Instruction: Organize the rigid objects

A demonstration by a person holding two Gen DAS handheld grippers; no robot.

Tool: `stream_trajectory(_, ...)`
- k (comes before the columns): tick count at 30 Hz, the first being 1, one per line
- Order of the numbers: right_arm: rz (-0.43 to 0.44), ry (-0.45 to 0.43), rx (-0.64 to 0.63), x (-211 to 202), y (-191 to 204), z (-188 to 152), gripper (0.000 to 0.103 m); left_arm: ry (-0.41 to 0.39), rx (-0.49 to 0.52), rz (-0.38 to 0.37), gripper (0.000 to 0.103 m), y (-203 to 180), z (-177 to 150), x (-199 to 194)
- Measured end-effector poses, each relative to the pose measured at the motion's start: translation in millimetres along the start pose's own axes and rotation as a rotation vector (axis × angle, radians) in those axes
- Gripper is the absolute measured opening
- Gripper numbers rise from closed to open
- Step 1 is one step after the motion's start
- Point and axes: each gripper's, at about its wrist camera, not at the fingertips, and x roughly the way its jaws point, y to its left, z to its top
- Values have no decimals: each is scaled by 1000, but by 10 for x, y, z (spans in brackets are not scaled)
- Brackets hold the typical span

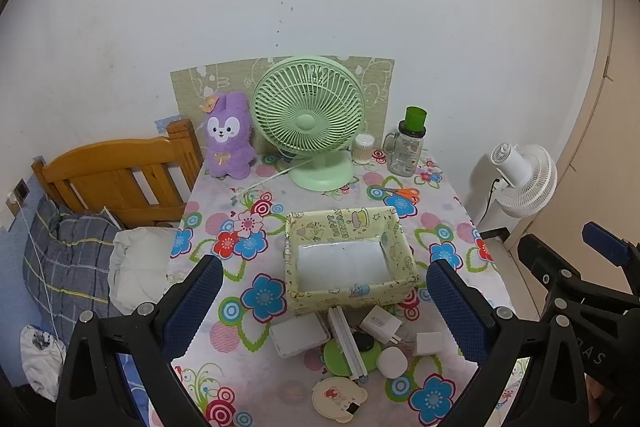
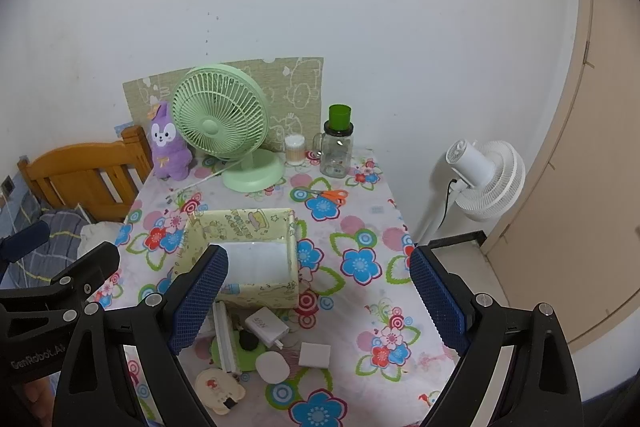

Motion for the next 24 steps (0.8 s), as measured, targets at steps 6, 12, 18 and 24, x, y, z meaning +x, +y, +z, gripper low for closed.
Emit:
stream_trajectory(6, -14, 10, -7, 46, 24, -8, 94, 11, 1, -6, 103, 1, -27, 48)
stream_trajectory(12, -7, 35, -4, 143, 33, -64, 94, 24, 1, -10, 103, 30, -68, 116)
stream_trajectory(18, -8, 38, -18, 227, 64, -144, 94, 35, 3, -22, 103, 63, -127, 212)
stream_trajectory(24, 15, 54, -24, 355, 91, -257, 94, 29, 19, -15, 103, 98, -230, 297)
